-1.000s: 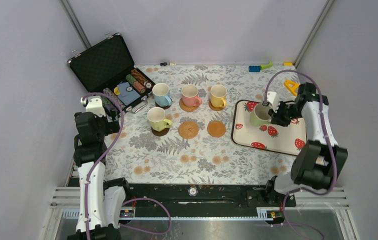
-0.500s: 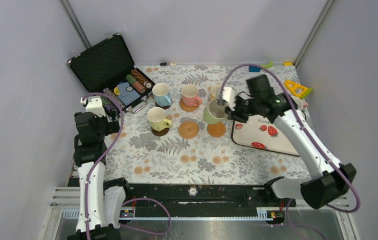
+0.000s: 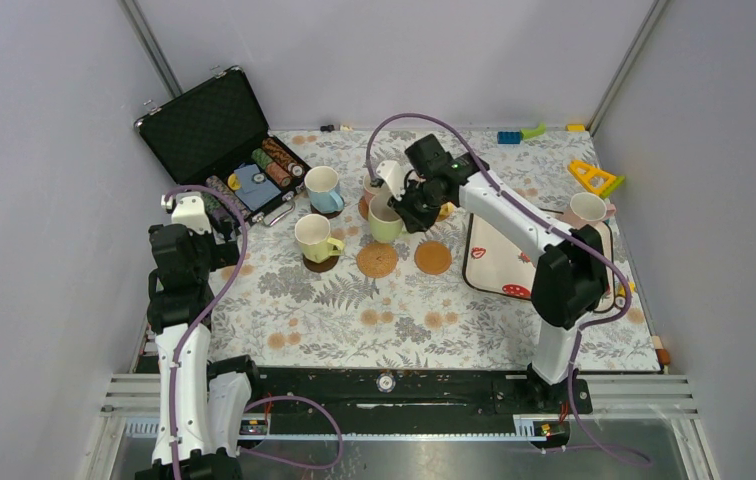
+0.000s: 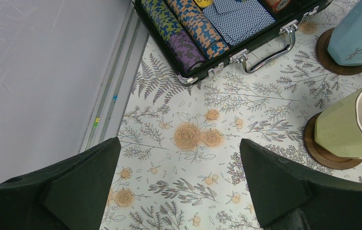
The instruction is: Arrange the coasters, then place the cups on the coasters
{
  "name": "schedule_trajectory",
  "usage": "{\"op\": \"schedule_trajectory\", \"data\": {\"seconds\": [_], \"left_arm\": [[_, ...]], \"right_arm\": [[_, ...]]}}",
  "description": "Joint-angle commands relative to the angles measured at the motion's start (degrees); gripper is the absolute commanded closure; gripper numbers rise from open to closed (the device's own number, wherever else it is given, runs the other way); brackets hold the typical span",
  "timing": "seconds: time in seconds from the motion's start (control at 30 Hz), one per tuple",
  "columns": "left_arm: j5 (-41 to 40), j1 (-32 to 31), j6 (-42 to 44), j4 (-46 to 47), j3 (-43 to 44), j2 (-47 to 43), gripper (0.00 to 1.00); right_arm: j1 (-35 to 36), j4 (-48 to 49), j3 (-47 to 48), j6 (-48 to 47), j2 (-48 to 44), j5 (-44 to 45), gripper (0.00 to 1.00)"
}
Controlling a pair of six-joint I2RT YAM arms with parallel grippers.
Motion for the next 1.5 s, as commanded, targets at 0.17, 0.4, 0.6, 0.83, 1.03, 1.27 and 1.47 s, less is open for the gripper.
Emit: {"op": "schedule_trajectory", "data": {"seconds": [0.17, 0.4, 0.6, 0.83, 1.03, 1.27, 1.47], "left_arm": [[-0.12, 0.33, -0.22, 2.96, -0.12, -0.73, 0.01], [0.03, 0.33, -0.22, 2.97, 0.03, 0.09, 0.01], [-0.4, 0.33, -0.13, 3.21, -0.27, -0.56, 0.01], [-0.32, 0.41, -0.11, 3.24, -0.34, -0.39, 0.01], [-0.44, 0.41, -0.07, 3.31, -0.38, -0.5, 0.01], [-0.48, 0.41, -0.05, 3.3, -0.39, -0.72, 0.01], [-0.39, 0.42, -0.05, 3.2, -0.39, -0.94, 0.01]], "right_arm": [[3.09, 2.47, -2.05, 2.94, -0.22, -0.59, 1.0], [4.1, 4.78, -5.41, 2.37, 0.79, -0.32, 1.0], [4.81, 7.0, -6.26, 2.47, 2.25, 1.54, 1.0], [6.29, 10.2, -8.14, 2.51, 3.01, 3.34, 1.0], [6.87, 10.59, -8.48, 2.34, 3.28, 3.9, 1.0], [7.92, 10.64, -9.02, 0.61, 3.81, 6.58, 1.0], [8.07, 10.55, -9.74, -1.28, 4.04, 8.24, 0.87]]}}
